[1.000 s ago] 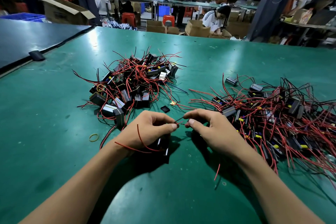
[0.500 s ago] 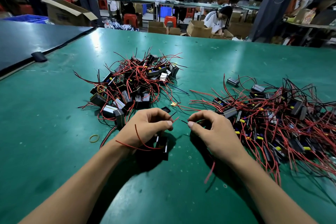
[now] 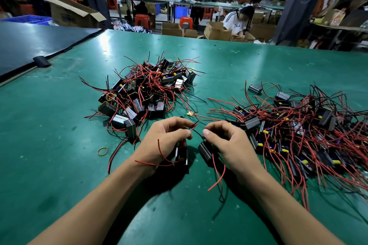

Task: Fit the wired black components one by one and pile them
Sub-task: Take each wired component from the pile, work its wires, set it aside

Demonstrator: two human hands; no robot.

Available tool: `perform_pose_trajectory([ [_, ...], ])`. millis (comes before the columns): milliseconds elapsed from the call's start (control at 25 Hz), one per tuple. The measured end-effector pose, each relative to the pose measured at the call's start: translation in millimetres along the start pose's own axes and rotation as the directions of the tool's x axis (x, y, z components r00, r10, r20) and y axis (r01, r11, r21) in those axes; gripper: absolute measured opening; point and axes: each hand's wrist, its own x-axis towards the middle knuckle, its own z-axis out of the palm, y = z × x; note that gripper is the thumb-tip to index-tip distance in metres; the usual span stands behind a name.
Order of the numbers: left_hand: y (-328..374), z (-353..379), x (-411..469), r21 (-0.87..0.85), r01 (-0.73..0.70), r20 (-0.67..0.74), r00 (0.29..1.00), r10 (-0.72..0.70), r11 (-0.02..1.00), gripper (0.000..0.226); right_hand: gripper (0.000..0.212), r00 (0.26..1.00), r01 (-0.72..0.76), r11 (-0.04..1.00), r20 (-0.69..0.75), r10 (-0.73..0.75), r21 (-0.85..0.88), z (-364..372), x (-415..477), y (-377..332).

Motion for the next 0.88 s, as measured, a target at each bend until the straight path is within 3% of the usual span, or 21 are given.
perform_pose_trajectory([
  [200,-1.0,-0.2,-0.9,0.010,-0.015,-0.002,1.000,0.015,1.000,0.007,0.007,0.998,0.038,0.999,0.054,-0.040,0.039,2.1,-1.4,-0.6],
  [520,-1.3,-1.3,-4.3,0.076,-0.049,0.010,0.999,0.049,0.996,0.007,0.013,0.998,0.054,0.992,-0.020,-0.052,0.112,2.2,-1.8,1.1],
  [680,-0.7,0.8,-3.6,0.067,-0.041,-0.098,0.994,0.048,0.997,0.005,0.014,0.996,0.059,0.995,-0.064,-0.055,0.077,3.4,-2.0,1.6],
  [800,-1.8,-3.0,-2.7,0.297,-0.140,-0.223,0.952,0.211,0.945,0.015,0.013,0.994,0.072,0.997,-0.081,-0.069,0.029,4.7,-2.0,1.9],
  [880,1.1,-4.3,-5.0,0.490,-0.292,-0.148,0.900,0.409,0.821,0.021,0.012,0.994,0.072,0.997,-0.078,-0.071,0.015,6.1,-2.9,1.8],
])
